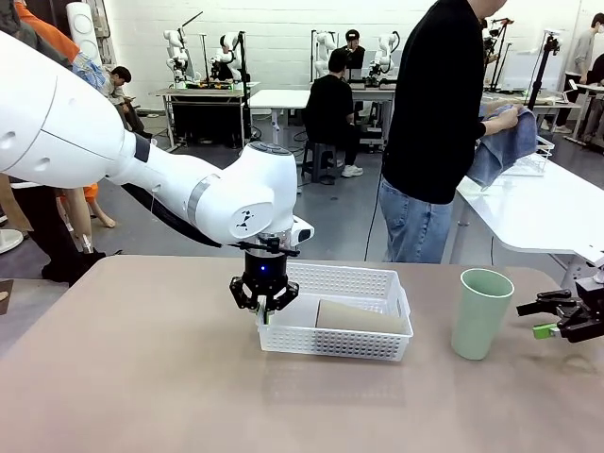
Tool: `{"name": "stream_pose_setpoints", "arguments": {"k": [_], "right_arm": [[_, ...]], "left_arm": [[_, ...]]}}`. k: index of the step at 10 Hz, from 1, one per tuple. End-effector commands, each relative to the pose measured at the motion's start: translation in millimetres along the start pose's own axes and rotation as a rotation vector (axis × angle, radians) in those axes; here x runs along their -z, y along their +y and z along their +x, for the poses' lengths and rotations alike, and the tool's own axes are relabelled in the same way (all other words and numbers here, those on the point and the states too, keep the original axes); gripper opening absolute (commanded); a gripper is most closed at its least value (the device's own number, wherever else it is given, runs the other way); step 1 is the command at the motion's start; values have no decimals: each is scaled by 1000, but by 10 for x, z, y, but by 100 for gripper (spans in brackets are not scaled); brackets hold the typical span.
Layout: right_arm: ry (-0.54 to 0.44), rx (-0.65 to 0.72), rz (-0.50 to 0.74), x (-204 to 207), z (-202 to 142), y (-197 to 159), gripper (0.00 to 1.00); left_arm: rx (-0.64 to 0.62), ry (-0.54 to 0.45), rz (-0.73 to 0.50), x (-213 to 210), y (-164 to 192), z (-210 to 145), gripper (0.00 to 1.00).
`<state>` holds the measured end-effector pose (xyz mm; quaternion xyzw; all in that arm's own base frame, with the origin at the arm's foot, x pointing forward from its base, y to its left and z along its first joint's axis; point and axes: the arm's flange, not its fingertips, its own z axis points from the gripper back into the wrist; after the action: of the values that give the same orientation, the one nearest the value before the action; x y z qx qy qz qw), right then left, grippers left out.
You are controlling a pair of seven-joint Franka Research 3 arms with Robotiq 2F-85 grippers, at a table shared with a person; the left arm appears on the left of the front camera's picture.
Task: Clean and organize the cups into the basket.
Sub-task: Pick up the Reusable plastic cup from the right side of the table and stack it inside the Organizing basket in the center of the table.
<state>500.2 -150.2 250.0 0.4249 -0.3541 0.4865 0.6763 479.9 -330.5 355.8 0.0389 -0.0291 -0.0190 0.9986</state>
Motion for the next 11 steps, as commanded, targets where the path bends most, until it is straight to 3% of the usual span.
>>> {"name": "stream_pose_setpoints", "arguments": {"k": [1, 5, 11], "right_arm": [[0, 0, 0, 2, 1, 0, 100], [-115, -111, 72, 268, 189, 58, 100], [-149, -170, 109, 466, 239, 12, 100]], "left_arm": [[1, 0, 1, 6, -1, -2, 0], [1, 0, 1, 6, -1, -2, 0], [1, 0, 1, 6, -1, -2, 0]]}}
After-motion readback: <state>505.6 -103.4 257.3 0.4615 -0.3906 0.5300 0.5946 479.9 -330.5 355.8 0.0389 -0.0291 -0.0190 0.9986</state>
